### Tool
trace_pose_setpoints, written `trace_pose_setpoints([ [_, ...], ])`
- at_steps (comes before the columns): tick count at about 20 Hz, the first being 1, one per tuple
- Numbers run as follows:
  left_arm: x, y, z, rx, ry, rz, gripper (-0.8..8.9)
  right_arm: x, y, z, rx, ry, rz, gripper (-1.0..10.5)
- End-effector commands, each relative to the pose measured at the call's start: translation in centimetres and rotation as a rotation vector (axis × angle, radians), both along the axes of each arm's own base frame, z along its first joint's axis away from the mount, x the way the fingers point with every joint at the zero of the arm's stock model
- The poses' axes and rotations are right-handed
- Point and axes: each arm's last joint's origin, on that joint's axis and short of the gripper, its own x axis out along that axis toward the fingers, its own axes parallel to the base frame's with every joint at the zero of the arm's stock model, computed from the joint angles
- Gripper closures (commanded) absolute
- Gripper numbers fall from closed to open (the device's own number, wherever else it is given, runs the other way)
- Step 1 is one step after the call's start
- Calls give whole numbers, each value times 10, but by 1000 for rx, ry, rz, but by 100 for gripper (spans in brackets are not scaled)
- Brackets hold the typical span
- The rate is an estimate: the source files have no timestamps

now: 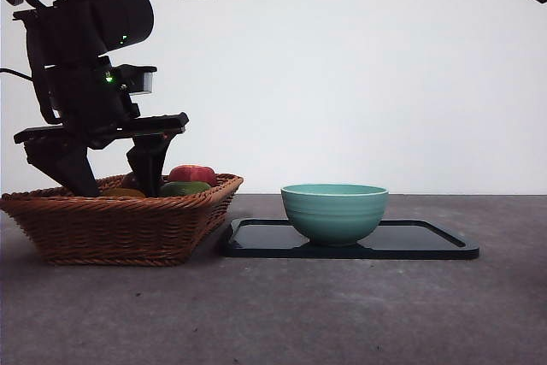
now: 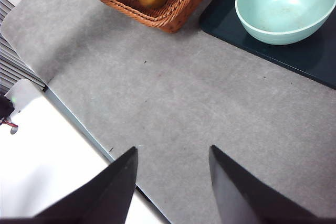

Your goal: Pick up the wifruite, put it on the bowl, pick up the plate, put it on desk

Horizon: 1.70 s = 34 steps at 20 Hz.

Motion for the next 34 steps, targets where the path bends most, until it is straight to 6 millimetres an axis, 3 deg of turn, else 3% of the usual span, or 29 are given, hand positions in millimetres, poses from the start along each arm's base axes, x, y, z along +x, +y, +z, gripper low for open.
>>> trace_pose_setpoints([
  [1,-3,-1,16,-24,-49,-2,438,1,1,3,11,-6,-1,729],
  [5,-24,5,61,-79,-161,-40,439,1,1,3,12,-11,-1,729],
  [9,-64,14,108,-257,-210,-208,439,3,2,5,26,-35,-2,729],
  [15,-126,30,148,-420,-229,-484,442,4,3,7,44,-43,-11,729],
  [21,-157,41,153,-431,-185,-628,443,4,3,7,54,-26,-25,729],
  [34,-157,41,153,-430,-178,-626,443,4,3,7,68,-5,-43,729],
])
